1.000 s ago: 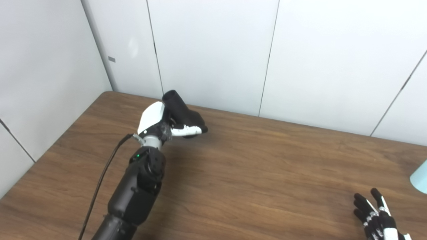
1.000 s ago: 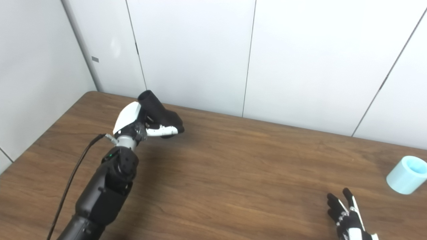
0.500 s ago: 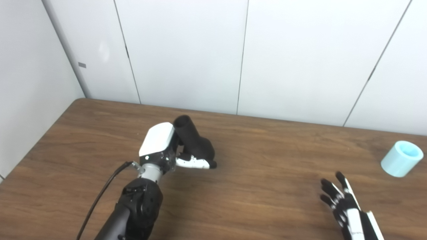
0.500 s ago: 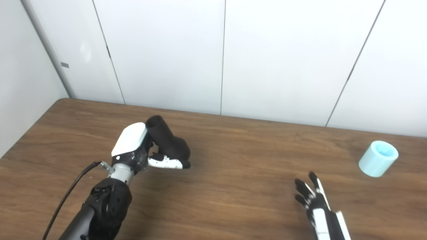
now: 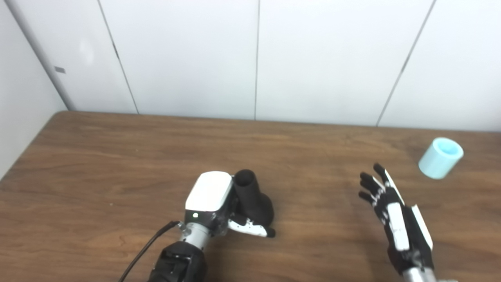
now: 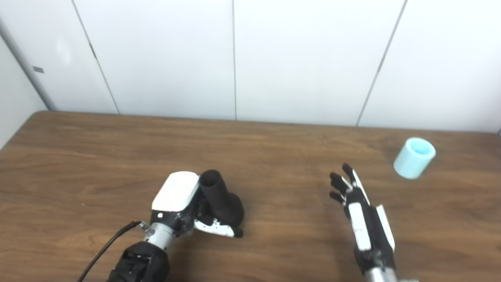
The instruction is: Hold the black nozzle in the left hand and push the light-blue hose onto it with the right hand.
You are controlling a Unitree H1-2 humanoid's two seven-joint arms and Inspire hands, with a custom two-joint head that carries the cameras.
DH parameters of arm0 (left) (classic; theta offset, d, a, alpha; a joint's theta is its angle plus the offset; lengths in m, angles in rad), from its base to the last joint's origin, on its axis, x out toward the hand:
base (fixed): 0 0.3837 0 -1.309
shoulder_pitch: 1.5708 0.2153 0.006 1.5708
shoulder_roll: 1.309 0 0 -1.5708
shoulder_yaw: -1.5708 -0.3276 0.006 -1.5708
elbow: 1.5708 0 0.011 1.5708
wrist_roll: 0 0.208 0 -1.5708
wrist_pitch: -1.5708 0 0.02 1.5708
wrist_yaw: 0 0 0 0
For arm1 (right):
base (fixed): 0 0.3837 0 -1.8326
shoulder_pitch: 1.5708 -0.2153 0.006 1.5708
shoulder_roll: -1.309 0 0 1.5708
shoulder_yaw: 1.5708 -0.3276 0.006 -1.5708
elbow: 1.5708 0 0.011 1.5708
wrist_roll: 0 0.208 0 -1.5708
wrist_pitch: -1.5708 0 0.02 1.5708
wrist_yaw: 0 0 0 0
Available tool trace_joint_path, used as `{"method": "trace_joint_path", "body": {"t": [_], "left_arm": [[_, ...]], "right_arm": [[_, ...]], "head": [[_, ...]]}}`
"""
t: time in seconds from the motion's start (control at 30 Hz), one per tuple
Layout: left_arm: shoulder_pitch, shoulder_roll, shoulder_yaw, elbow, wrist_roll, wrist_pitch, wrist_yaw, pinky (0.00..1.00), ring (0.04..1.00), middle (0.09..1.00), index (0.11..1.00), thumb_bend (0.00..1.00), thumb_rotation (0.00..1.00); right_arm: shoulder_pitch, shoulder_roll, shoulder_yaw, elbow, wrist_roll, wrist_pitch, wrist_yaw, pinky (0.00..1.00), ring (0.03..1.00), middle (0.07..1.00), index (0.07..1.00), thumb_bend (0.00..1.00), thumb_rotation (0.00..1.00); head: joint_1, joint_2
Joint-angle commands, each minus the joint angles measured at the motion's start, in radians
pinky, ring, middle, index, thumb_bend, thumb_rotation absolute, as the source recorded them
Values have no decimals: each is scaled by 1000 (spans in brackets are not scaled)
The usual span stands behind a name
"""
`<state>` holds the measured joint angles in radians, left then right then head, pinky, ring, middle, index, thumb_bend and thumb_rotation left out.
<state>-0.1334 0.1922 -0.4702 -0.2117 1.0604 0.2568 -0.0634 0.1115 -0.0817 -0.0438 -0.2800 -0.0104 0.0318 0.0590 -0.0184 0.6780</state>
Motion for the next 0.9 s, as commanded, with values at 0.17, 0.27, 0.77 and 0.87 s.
{"method": "trace_joint_path", "body": {"t": [0.17, 0.27, 0.77, 0.87], "left_arm": [[23, -48, -63, 28, 48, -55, 35, 558, 544, 442, 507, 523, 0], [27, -60, -76, 40, 56, -64, 48, 543, 535, 449, 503, 524, 0], [35, -81, -94, 120, 50, -66, 87, 504, 511, 442, 505, 523, 0], [36, -80, -92, 123, 46, -64, 88, 493, 497, 429, 506, 522, 0]], "right_arm": [[-32, -24, -16, -47, -28, -23, -13, 791, 856, 847, 910, 515, 1000], [-38, -24, -27, -41, -21, -29, -19, 788, 860, 850, 908, 532, 1000], [-117, -128, -100, -23, 55, -36, 7, 780, 848, 860, 868, 560, 739], [-148, -158, -101, -102, 13, 39, 2, 751, 836, 850, 861, 543, 685]], "head": [[-29, 22], [-37, 30], [-106, 50], [-106, 50]]}}
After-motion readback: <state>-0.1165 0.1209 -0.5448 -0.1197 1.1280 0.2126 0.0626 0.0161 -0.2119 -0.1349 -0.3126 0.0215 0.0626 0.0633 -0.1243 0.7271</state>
